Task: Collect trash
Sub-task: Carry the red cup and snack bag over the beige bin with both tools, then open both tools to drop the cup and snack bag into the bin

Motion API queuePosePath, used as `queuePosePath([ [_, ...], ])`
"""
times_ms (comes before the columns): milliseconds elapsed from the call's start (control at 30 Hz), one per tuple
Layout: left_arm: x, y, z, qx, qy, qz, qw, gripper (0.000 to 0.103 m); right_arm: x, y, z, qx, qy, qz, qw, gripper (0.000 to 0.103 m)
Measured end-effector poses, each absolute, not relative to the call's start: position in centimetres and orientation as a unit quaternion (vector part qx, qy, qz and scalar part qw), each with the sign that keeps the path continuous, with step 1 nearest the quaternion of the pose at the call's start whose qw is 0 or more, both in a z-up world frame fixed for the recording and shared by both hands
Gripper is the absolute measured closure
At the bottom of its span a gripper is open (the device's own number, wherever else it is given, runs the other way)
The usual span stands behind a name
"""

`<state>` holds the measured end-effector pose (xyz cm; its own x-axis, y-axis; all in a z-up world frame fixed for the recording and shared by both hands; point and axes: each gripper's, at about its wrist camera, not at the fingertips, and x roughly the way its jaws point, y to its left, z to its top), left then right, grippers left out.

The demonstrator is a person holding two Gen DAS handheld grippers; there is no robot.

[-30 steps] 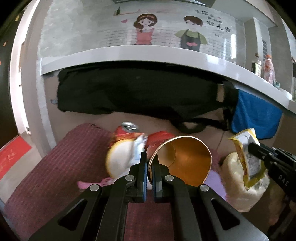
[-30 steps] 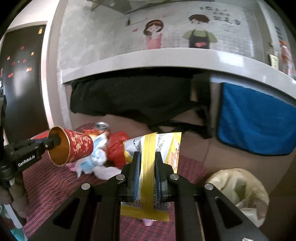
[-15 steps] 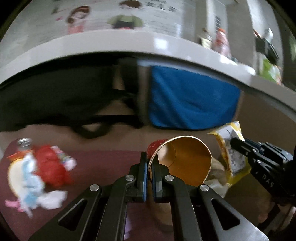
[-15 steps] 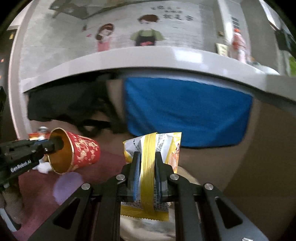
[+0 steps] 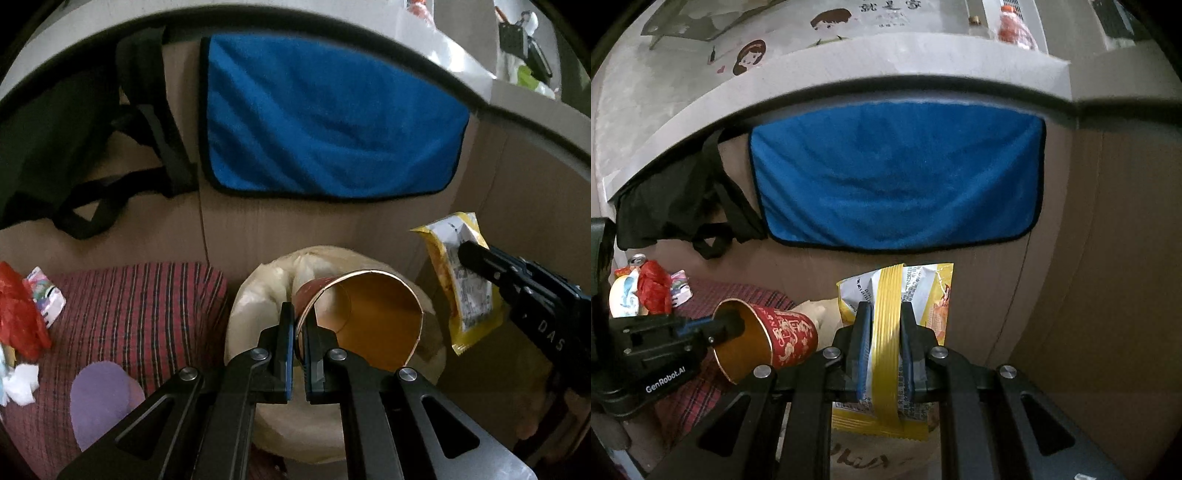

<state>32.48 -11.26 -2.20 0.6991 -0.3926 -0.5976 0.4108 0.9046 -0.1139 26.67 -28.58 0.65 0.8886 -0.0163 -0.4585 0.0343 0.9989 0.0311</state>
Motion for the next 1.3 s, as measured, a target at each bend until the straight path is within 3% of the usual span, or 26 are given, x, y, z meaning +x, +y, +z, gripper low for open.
queuePosePath([
  [933, 34.5, -10.1, -4.7, 0.004, 0.348, -0.195, 0.917, 0.099, 29.6, -28.0, -2.6, 0.055, 0.270, 0.019, 0.961, 0.089],
  [1033, 34.8, -9.9, -4.8, -0.017, 0.350, -0.220, 0.910, 0.094, 29.8, -28.0, -2.8, 0.061, 0.272, 0.024, 0.960, 0.086],
  [1100, 35.0, -9.6, -4.7, -0.030, 0.352, -0.231, 0.906, 0.085, 29.8, -28.1, -3.0, 0.073, 0.274, 0.029, 0.959, 0.085],
  [1167, 35.0, -9.3, -4.4, -0.037, 0.348, -0.233, 0.907, 0.072, 29.8, -28.1, -3.1, 0.075, 0.274, 0.029, 0.958, 0.074],
  [1300, 34.9, -8.7, -3.7, -0.047, 0.344, -0.238, 0.907, 0.069, 29.4, -27.7, -2.9, 0.059, 0.267, 0.014, 0.962, 0.070],
])
